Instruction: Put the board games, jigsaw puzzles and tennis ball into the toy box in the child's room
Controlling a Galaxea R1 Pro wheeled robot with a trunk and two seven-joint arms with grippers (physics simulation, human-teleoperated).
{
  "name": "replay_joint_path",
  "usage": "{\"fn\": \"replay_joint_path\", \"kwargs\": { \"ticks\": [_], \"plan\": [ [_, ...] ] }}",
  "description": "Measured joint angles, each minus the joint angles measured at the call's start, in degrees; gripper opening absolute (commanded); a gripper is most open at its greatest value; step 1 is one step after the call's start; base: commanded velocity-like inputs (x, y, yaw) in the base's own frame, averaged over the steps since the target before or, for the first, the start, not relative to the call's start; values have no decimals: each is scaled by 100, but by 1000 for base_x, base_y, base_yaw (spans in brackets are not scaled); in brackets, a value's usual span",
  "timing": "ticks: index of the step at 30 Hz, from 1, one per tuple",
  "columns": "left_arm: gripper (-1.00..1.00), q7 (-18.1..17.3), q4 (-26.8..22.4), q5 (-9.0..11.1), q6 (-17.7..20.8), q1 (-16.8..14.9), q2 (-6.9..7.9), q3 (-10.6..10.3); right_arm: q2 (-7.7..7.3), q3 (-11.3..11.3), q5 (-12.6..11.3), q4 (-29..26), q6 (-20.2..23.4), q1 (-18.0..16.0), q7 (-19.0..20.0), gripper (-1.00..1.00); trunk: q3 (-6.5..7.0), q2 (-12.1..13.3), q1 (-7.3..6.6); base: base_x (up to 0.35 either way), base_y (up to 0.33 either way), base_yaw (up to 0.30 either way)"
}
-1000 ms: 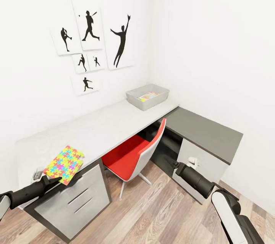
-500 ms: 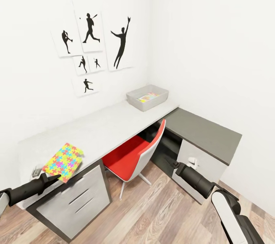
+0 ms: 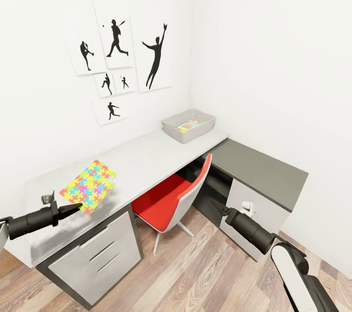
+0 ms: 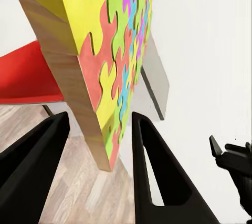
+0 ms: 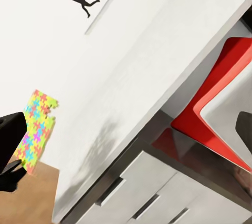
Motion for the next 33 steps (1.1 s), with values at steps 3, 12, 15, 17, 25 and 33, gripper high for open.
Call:
{"fn": "replay_joint_path", "kwargs": {
  "ticks": [3, 12, 15, 17, 25, 33],
  "plan": [
    [-100, -361, -119, 6, 146, -14, 32, -13, -1, -4, -5, -10, 6, 0, -49, 100, 0, 0, 0, 0, 0, 0],
    [-100, -679, -656, -16, 489, -45, 43, -137, -5, 13, 0, -59, 12, 0, -66, 100, 162, 360, -197, 0, 0, 0],
    [-100, -683, -676, -18, 530, -46, 56, -247, -2, 11, -6, -55, 3, 0, -70, 100, 216, 481, -263, 0, 0, 0],
    [-100, -684, -680, -18, 538, -46, 56, -277, -5, 10, -10, -52, 3, 0, -69, 100, 252, 561, -307, 0, 0, 0],
    [-100, -684, -682, -25, 544, -46, 60, -301, -10, -1, -50, -63, 0, 0, -79, 100, 396, 883, -484, 0, 0, 0],
    [-100, -677, -682, -28, 544, -45, 52, -302, -26, -124, -63, -72, 21, 1, -79, 100, 541, 1206, -660, 0, 0, 0]
  ]
}}
